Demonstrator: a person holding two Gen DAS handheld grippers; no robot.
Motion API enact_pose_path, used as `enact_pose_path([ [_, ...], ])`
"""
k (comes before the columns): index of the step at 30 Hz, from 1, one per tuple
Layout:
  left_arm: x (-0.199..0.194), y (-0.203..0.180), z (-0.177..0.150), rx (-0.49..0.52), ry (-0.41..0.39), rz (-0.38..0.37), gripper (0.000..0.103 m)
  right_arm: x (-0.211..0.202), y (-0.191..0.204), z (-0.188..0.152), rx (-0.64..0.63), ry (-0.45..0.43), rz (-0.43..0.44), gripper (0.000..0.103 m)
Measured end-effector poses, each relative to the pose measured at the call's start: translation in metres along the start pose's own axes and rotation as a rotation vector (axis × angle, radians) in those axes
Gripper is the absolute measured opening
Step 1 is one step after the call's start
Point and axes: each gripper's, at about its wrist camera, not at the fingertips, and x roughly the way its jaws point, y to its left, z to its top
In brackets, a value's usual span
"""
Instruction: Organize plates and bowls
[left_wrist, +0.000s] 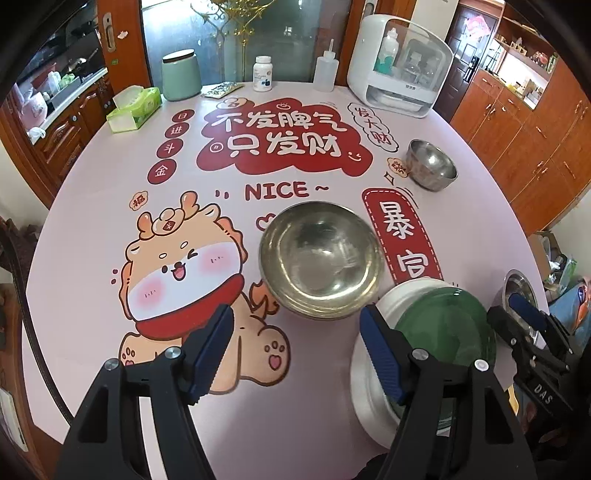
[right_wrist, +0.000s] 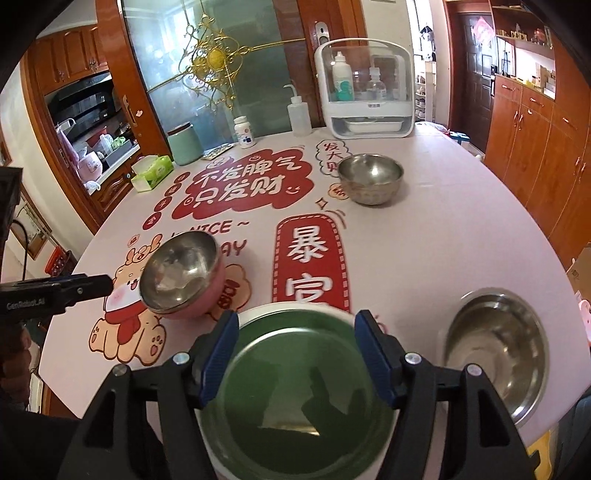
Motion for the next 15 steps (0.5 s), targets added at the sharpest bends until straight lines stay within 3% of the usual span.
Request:
enact_pose_path([
  [15,0.041,0.025,0.018,0.025,0.058,-0.014,0.069,0.029,0.045,0.011,0.020,0.047,0.072,0.066],
])
